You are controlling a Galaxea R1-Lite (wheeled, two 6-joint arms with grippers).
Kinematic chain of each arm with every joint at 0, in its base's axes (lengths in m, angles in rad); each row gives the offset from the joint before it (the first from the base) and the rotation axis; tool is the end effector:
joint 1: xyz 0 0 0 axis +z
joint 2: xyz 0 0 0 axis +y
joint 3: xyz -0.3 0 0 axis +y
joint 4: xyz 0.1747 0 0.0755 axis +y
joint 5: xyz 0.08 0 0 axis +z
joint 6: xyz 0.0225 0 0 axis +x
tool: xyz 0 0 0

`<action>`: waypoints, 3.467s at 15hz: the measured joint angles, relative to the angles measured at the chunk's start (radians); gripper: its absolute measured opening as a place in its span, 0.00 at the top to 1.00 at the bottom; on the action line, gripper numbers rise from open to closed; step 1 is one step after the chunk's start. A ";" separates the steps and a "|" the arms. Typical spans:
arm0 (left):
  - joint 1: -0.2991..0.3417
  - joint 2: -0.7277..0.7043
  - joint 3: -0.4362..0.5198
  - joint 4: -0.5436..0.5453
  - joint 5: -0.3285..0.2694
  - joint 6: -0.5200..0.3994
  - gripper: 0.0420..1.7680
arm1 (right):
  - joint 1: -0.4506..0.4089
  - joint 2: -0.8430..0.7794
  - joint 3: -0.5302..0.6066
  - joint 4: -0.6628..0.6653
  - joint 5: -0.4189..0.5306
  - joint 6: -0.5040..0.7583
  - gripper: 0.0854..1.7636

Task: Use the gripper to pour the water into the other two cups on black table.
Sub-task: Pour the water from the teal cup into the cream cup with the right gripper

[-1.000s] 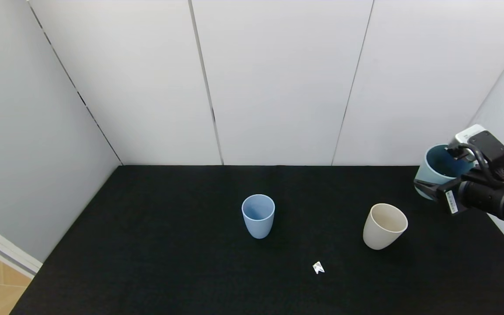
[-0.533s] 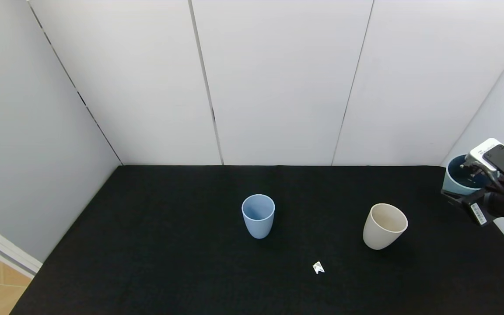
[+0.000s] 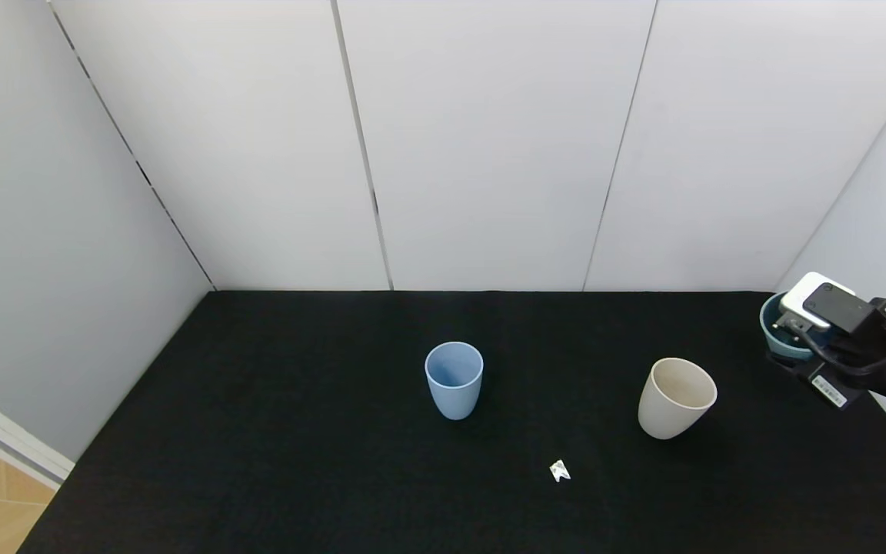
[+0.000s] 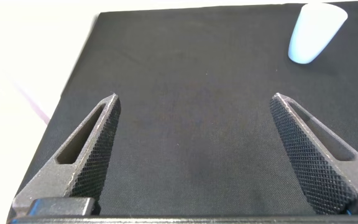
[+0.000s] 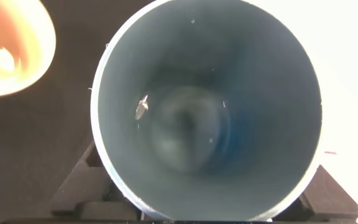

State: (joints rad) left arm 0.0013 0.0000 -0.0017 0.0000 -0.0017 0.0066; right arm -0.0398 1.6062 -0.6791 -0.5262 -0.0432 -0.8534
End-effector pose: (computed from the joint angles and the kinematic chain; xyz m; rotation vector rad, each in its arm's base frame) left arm -0.0229 -0.0001 0.0760 0.0066 -0.0017 -0.0004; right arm 0.2700 -0.0117 0.1654 -0.8418 0.4112 0.0942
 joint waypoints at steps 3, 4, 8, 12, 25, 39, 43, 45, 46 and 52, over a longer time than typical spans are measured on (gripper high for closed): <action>0.000 0.000 0.000 0.000 0.000 0.000 0.03 | 0.008 0.039 -0.011 -0.001 -0.029 -0.083 0.33; 0.000 0.000 0.000 0.000 0.000 0.000 0.03 | 0.014 0.050 -0.022 -0.001 -0.057 -0.106 0.33; 0.000 0.000 0.000 0.000 0.000 0.000 0.03 | 0.068 0.094 -0.076 -0.001 -0.162 -0.198 0.33; 0.000 0.000 0.000 0.000 0.000 0.000 0.03 | 0.124 0.128 -0.098 -0.004 -0.248 -0.282 0.33; 0.000 0.000 0.000 0.000 0.000 0.000 0.03 | 0.202 0.148 -0.109 -0.006 -0.351 -0.531 0.33; 0.000 0.000 0.000 0.000 0.000 0.000 0.03 | 0.255 0.154 -0.109 -0.015 -0.422 -0.661 0.33; 0.000 0.000 0.000 0.000 0.000 0.000 0.03 | 0.255 0.152 -0.111 -0.015 -0.430 -0.674 0.33; 0.000 0.000 0.000 0.000 0.000 0.000 0.03 | 0.256 0.151 -0.111 -0.016 -0.442 -0.681 0.33; 0.000 0.000 0.000 0.000 0.000 0.000 0.03 | 0.257 0.151 -0.111 -0.016 -0.442 -0.685 0.33; 0.000 0.000 0.000 0.000 0.000 0.000 0.03 | 0.257 0.151 -0.110 -0.017 -0.442 -0.689 0.33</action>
State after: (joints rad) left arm 0.0013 0.0000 -0.0017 0.0000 -0.0017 0.0066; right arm 0.2174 1.7572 -0.7894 -0.5430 -0.4853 -1.5423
